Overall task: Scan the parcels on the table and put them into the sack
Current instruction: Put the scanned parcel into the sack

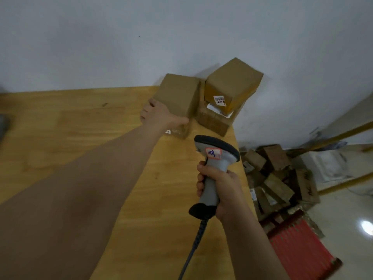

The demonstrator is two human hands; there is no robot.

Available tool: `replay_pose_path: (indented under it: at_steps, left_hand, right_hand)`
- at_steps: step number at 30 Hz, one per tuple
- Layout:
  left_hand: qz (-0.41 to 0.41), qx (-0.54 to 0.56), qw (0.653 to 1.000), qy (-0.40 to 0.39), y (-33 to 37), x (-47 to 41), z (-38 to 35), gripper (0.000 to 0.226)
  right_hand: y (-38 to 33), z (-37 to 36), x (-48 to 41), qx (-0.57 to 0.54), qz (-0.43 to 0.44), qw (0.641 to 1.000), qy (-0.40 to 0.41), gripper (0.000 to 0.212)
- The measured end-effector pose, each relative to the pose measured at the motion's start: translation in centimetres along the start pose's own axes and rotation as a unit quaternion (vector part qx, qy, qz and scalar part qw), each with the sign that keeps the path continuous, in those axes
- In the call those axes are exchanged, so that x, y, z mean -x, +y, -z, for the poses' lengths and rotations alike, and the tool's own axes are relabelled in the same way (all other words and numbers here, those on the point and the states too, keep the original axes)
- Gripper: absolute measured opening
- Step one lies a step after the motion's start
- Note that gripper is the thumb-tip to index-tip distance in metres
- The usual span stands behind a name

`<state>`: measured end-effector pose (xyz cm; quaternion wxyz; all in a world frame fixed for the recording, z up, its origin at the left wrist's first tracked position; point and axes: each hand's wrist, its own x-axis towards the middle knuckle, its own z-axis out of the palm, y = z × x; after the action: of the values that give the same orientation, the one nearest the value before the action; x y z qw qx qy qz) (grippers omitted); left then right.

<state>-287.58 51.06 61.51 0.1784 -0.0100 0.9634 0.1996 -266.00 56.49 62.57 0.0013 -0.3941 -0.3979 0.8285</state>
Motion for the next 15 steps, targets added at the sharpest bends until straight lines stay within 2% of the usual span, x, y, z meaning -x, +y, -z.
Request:
replay_pose_path:
  at_steps: [3, 6, 8, 10, 12, 13, 15]
  left_hand:
    - [0.004, 0.046, 0.999, -0.004, -5.2, 2.4, 1.4, 0.132]
    - [0.049, 0.127, 0.990, -0.034, -11.9, 6.3, 2.7, 0.122]
    - [0.062, 0.233, 0.966, -0.097, -16.3, 9.5, 3.9, 0.119]
    - [0.054, 0.318, 0.932, -0.165, -20.0, 13.5, 5.2, 0.089]
    - [0.083, 0.363, 0.904, -0.209, -23.0, 17.0, 5.7, 0.059]
    - [0.103, 0.381, 0.899, -0.191, -24.6, 18.4, 5.9, 0.060]
    - [0.129, 0.361, 0.920, -0.083, -26.5, 19.3, 5.5, 0.083]
  right_hand:
    - [0.1, 0.0, 1.0, 0.003, 0.002, 1.000, -0.005, 0.005]
    - [0.8, -0.3, 2.9, 0.016, -0.001, 1.000, -0.023, 0.007]
    - [1.8, -0.9, 4.5, 0.035, -0.014, 0.999, -0.031, 0.009]
    - [3.2, -1.4, 6.2, 0.059, -0.027, 0.997, -0.038, 0.012]
    - [4.7, -1.7, 7.6, 0.086, -0.037, 0.995, -0.040, 0.012]
    - [5.6, -1.8, 8.7, 0.100, -0.041, 0.993, -0.038, 0.012]
    - [7.0, -1.9, 10.0, 0.124, -0.051, 0.990, -0.035, 0.011]
